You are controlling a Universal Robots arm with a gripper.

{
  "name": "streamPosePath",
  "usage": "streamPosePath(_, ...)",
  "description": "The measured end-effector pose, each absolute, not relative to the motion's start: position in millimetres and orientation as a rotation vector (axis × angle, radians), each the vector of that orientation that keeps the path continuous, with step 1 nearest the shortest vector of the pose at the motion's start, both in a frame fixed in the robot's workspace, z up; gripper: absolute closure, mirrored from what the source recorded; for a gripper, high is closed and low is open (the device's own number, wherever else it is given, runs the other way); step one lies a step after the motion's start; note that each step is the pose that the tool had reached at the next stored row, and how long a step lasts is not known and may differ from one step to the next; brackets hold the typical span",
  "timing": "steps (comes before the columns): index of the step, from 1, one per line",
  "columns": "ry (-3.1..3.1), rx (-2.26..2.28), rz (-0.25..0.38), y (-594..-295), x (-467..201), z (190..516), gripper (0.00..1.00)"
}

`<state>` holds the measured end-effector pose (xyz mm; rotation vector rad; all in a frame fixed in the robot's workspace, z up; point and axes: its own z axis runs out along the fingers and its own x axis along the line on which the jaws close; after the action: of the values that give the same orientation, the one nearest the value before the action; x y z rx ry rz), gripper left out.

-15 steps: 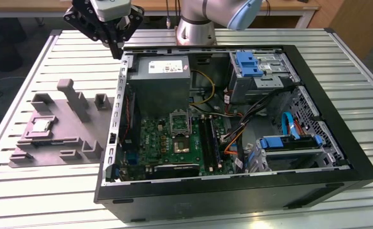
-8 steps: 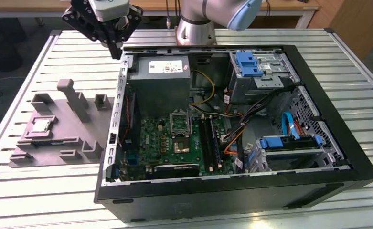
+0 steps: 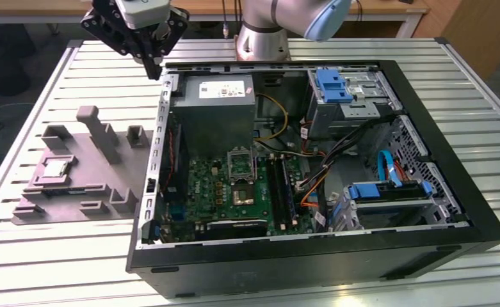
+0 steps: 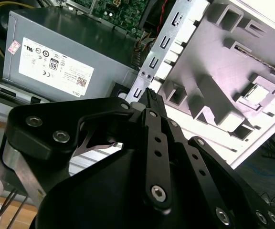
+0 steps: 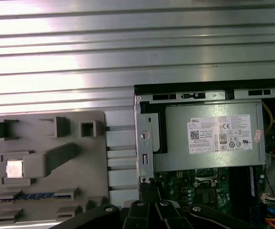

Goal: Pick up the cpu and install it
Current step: 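Reach for the cpu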

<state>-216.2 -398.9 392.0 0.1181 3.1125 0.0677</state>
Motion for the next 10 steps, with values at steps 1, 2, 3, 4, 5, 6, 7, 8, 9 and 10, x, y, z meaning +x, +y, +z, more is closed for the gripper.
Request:
streamPosePath(1,3.112,0.118,0.068,-398.9,-216.5,392.0,0.89)
streamPosePath(2,3.113,0.118,0.068,-398.9,-216.8,392.0,0.89)
streamPosePath(3,3.112,0.118,0.068,-398.9,-217.1,392.0,0.89)
streamPosePath(4,3.112,0.118,0.068,-398.9,-217.4,392.0,0.89)
streamPosePath(5,3.112,0.118,0.068,-398.9,-217.7,392.0,0.89)
streamPosePath(6,3.112,0.118,0.068,-398.9,-217.9,392.0,0.89)
streamPosePath(7,3.112,0.118,0.068,-398.9,-218.2,392.0,0.89)
streamPosePath(8,3.113,0.118,0.068,-398.9,-218.4,392.0,0.89)
streamPosePath(9,3.112,0.118,0.068,-398.9,-218.6,392.0,0.89)
streamPosePath(10,3.112,0.118,0.068,-398.9,-218.8,392.0,0.89)
